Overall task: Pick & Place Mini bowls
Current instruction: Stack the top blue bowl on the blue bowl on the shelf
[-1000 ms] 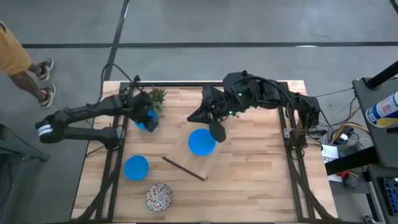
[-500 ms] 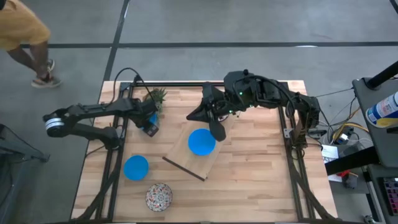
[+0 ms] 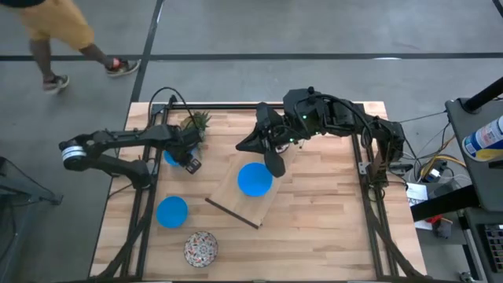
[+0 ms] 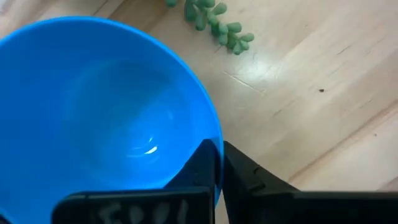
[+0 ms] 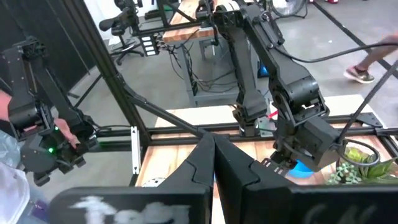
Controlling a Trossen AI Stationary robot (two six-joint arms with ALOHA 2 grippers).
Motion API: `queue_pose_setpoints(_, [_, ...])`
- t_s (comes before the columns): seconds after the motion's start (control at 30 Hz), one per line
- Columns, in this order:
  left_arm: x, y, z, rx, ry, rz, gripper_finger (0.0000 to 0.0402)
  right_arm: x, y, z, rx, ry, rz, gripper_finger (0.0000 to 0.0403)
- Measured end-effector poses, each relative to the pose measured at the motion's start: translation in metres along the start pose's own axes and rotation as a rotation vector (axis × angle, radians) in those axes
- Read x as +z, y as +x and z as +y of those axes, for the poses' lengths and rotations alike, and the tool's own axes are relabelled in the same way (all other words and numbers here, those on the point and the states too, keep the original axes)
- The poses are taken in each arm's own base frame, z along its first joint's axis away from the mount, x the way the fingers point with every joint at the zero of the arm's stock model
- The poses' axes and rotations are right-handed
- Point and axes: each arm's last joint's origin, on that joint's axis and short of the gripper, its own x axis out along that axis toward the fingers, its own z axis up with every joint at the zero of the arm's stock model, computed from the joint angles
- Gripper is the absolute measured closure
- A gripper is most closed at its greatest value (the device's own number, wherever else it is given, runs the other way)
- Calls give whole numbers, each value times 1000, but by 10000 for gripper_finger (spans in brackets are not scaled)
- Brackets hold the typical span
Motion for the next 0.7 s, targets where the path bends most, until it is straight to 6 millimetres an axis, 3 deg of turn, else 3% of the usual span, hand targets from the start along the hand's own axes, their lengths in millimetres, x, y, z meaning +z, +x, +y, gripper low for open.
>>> queue_pose_setpoints(0.17, [2, -26, -1, -30, 0, -34, 400, 6, -15, 3, 2, -22, -36, 394])
queue_pose_setpoints(0.33, [11, -69, -5, -85, 7, -156, 401, 4, -23, 2, -30, -54, -35, 394])
queue_pose_setpoints(0.57, [23, -135, -13, -160, 32, -331, 401, -22, -23, -3, -35, -20, -102, 394])
queue_pose_setpoints(0.7, [26, -170, -20, -208, 91, -442, 401, -41, -39, -5, -7, 35, -220, 394])
